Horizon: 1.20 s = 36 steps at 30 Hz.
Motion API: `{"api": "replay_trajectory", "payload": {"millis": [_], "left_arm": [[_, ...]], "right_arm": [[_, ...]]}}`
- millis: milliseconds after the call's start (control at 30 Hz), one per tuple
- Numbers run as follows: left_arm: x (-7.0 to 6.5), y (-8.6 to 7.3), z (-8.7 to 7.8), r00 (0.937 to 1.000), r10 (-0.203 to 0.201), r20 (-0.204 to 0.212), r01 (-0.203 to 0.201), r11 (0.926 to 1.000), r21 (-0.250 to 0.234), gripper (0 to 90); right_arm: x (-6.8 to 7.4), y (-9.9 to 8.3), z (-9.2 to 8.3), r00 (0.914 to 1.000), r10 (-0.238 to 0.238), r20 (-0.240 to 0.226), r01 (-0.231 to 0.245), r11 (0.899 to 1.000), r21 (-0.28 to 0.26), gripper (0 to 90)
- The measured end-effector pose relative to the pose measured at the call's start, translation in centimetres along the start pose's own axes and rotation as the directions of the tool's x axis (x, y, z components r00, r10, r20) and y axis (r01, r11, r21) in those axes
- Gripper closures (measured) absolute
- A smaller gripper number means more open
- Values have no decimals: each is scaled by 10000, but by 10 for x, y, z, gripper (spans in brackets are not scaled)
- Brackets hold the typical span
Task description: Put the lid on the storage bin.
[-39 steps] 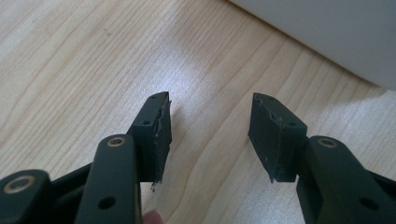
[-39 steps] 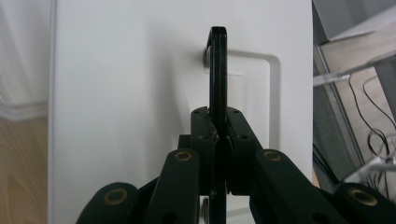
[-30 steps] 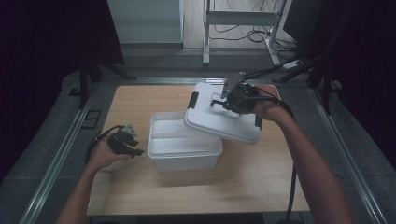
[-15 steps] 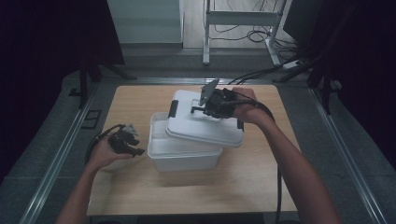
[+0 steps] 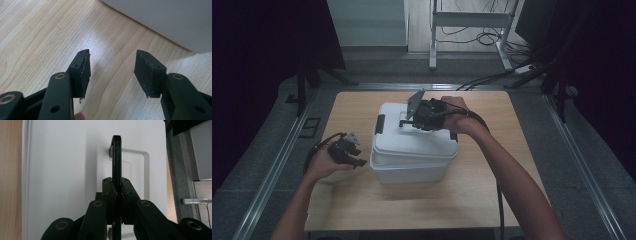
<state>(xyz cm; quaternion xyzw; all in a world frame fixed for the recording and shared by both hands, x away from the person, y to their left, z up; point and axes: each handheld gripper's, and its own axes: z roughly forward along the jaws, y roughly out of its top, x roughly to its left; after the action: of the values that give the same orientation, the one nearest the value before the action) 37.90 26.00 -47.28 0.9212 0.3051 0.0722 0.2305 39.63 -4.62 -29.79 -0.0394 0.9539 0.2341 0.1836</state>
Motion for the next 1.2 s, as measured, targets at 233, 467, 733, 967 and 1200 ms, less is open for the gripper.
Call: {"api": "replay_trajectory", "payload": {"millis": [233,467,733,967,1200], "left_arm": [[1,-1,-1,10000,-31,-16,31,10000,-3,469],[1,-1,0,10000,-43,-51,44,10000,84,463],[0,-1,0,9999,-94,-74,94,9999,99,463],[1,-3,1,9999,-140,-86,142,9998,151,460],[1,-3,3,9999,-129,-36,129,9996,267,460]], "right_arm": [[4,7,7,9998,-189,-66,188,9998,-46,830],[10,12,14,9994,-290,-207,290,9996,-35,830],[16,13,25,9986,-353,-388,356,9993,72,826],[18,13,29,9983,-363,-465,366,9993,56,827],[22,10,33,9976,-370,-582,376,9992,100,825]]}}
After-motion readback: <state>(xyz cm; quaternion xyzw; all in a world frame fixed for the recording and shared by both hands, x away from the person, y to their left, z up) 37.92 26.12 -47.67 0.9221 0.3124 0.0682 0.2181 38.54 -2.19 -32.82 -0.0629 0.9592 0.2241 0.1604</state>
